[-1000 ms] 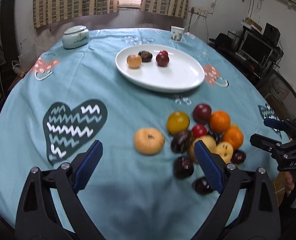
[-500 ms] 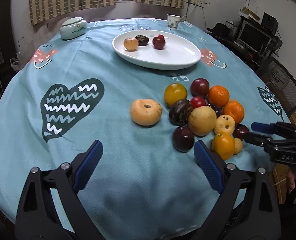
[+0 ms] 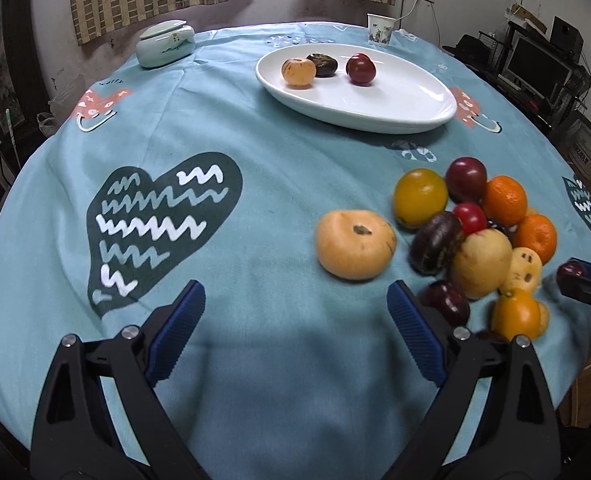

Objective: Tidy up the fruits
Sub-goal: 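Grasp the orange-tan fruit with the left tool while the right tool grasps a dark plum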

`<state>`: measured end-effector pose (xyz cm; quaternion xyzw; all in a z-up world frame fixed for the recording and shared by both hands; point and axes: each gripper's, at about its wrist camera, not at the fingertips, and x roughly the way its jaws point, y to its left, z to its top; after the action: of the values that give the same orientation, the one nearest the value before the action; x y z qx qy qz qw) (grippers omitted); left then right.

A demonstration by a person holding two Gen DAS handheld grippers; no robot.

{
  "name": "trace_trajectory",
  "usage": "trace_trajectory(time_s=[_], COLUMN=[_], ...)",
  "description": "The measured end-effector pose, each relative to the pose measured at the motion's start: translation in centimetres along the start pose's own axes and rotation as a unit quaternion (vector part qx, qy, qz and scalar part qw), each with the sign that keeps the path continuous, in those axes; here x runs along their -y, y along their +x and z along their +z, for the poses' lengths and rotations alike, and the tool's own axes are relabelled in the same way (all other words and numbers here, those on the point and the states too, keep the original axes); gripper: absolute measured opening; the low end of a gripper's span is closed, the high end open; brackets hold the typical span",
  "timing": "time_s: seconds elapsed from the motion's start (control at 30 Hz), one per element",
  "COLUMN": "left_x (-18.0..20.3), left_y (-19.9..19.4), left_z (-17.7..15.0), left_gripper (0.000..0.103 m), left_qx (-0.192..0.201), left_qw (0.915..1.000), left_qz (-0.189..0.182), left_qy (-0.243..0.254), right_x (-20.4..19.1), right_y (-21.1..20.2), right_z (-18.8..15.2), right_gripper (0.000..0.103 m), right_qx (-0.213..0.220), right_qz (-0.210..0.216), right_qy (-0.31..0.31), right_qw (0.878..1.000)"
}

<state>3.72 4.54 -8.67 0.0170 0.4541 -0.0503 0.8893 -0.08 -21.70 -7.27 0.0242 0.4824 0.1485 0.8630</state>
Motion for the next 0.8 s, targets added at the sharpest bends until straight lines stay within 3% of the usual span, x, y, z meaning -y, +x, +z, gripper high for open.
trace_trajectory(time_s=[0.17, 0.3, 0.8], left_x=[0.7, 1.7, 2.4], left_y=[2.3, 2.6, -4.7], left_z=[1.4, 2.6, 1.5], left_gripper=[0.088, 0.047, 0.047], left_qx=[-0.018, -0.012, 0.04], left_qw=[0.999, 0.998, 0.9938], left_qz=[-0.04, -0.062, -0.103], left_qy=[-0.006, 0.006, 0.007], right_x=[0.0, -0.3, -1.8], right_y=[0.3, 0.3, -0.5], right_z=[0.1, 0.2, 1.4], right_gripper=[0.033, 0.033, 0.033], right_qx=[-0.008, -0.009, 0.006], right_qz=[0.019, 0.022, 0.044], right_qy=[0.003, 0.003, -0.009], right_qw=[1.0, 1.0, 0.999])
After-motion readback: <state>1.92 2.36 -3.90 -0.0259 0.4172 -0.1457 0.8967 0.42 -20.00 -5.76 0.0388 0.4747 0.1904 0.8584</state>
